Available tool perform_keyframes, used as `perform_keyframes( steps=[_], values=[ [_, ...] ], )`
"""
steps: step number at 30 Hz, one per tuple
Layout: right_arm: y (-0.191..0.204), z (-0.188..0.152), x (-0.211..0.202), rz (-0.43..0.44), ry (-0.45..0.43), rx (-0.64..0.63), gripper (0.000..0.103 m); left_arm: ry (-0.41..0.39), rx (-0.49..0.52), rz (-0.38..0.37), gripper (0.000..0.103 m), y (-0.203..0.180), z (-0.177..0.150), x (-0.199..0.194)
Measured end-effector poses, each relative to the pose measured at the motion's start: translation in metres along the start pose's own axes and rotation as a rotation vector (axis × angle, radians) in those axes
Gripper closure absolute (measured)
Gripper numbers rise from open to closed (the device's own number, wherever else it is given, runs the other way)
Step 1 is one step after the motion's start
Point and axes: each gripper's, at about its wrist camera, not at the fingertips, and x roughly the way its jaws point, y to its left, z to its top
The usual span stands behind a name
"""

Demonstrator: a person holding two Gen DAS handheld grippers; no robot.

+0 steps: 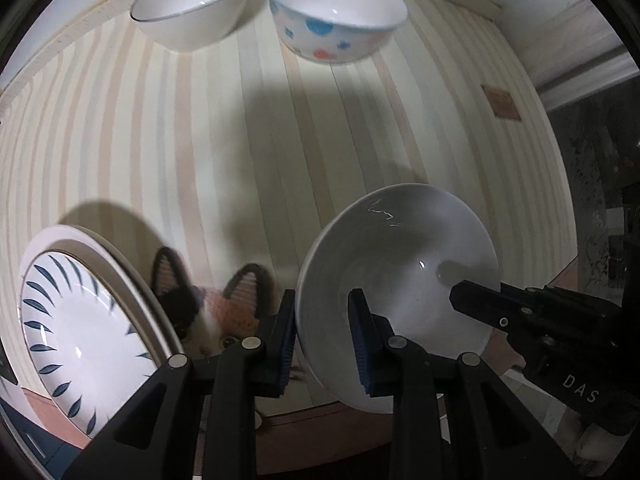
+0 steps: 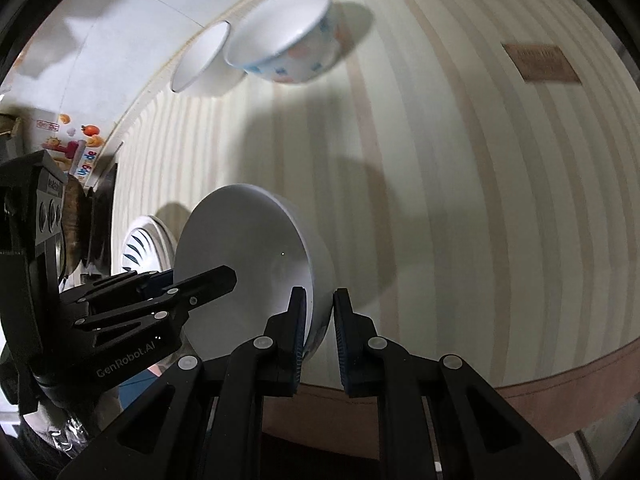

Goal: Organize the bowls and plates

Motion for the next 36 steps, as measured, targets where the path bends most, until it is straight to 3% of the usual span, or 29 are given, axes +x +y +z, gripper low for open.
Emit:
perform_keyframes(
  steps=[13,16,20,25,29,33,36],
  values=[
    [-0.005,-0.001,0.016,-0.006,0.037,-0.002,0.087,0.024,0.034,0.060,0.080,-0.022,0.004,0.027],
    [-0.008,0.006,0.006,0.003,0.054,0.008,0.087,0.023,0.013,0.059,0.080,-0.015,0.004,0.015],
    [-0.012,0.024,-0.028,0.018,0.001,0.023,0.086,-0.019,-0.054,0.040,0.078,0.002,0.016,-0.016],
    [-0.009,0.079,-0.059,0.071,-0.093,0.032,0.058,-0.085,-0.150,-0.004,0.075,0.029,0.069,-0.040],
    [-0.005,0.139,-0.051,0.068,-0.136,0.028,0.057,-0.105,-0.176,-0.031,0.075,0.037,0.126,-0.036],
    [-0.005,0.192,-0.022,0.072,-0.120,0.059,0.057,-0.080,-0.184,-0.052,0.075,0.035,0.178,-0.014],
    [-0.005,0.218,-0.003,0.066,-0.099,0.072,0.057,-0.048,-0.175,-0.056,0.075,0.035,0.199,0.004]
  ],
)
